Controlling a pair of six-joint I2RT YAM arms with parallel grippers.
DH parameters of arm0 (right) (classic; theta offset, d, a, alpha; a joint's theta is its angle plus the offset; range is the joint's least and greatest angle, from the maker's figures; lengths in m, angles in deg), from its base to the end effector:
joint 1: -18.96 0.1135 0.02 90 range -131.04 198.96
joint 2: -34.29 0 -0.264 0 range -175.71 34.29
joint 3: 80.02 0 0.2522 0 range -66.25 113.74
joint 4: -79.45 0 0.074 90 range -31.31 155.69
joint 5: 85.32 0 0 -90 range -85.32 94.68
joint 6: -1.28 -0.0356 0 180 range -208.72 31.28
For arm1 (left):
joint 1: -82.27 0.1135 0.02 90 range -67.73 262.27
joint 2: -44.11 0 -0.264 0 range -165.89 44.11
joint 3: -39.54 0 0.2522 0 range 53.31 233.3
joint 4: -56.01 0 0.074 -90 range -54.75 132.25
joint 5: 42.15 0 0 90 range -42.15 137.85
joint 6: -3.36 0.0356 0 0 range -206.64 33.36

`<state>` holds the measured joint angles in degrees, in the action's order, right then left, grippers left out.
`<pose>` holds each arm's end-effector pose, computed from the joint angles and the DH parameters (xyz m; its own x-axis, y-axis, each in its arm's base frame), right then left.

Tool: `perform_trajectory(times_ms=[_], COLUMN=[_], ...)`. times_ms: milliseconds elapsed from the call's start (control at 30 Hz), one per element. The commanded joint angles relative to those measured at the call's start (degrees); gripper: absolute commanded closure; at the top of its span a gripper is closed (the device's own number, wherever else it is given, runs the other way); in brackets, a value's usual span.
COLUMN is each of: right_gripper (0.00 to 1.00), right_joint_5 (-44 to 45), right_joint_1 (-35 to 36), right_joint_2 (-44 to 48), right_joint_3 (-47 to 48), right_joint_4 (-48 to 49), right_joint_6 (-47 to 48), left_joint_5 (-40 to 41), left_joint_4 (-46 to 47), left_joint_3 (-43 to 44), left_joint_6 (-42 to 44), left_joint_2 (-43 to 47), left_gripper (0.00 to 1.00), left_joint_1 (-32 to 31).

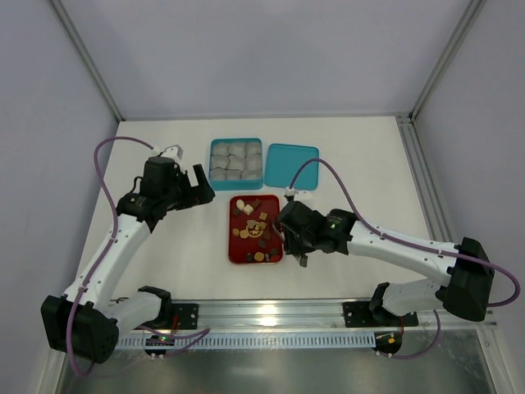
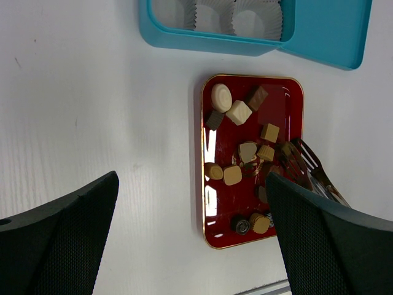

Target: Pack the chocolate

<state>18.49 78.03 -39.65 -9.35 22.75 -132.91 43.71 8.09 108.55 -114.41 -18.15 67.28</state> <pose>0.1374 0.2127 0.2588 -0.8569 -0.1132 -0.5029 -0.2431 0.9490 0.2007 0.2215 -0.0620 0.3047 -0.7073 -0.2917 -0.6439 -0.0216 0.9194 -0.3928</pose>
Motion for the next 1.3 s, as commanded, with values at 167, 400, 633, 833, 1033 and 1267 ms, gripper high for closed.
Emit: perform_trajectory(times_ms=[167,400,633,833,1033,1267], right_gripper=[0.64,0.76,0.78,0.79,0.8,0.8], right_joint_5=[0.87,0.7,2.8,4.91,4.48,1.32], right_joint_1=[0.35,0.35,0.35,0.08,-2.99,-9.67], right_joint_2=[-0.69,-0.86,1.86,1.16,-1.74,-10.52], right_joint_3=[0.05,0.49,4.0,9.97,16.74,28.25], right_joint_4=[1.63,1.72,-1.79,-3.73,-1.8,7.33], right_joint_6=[-0.82,-0.29,0.41,2.87,6.74,14.82], left_joint_5=[-0.34,-0.43,-0.69,-0.61,-0.34,1.33], left_joint_4=[0.4,0.31,0.31,0.31,0.31,0.4], left_joint_3=[0.22,0.21,0.39,0.48,0.48,0.48], left_joint_6=[1.14,1.23,1.14,1.23,1.23,1.05], left_joint_2=[0.38,0.47,0.74,0.82,1.09,2.05], left_gripper=[0.0,0.0,0.0,0.0,0.0,0.0], left_joint_1=[0.13,0.22,0.13,0.22,0.22,0.22])
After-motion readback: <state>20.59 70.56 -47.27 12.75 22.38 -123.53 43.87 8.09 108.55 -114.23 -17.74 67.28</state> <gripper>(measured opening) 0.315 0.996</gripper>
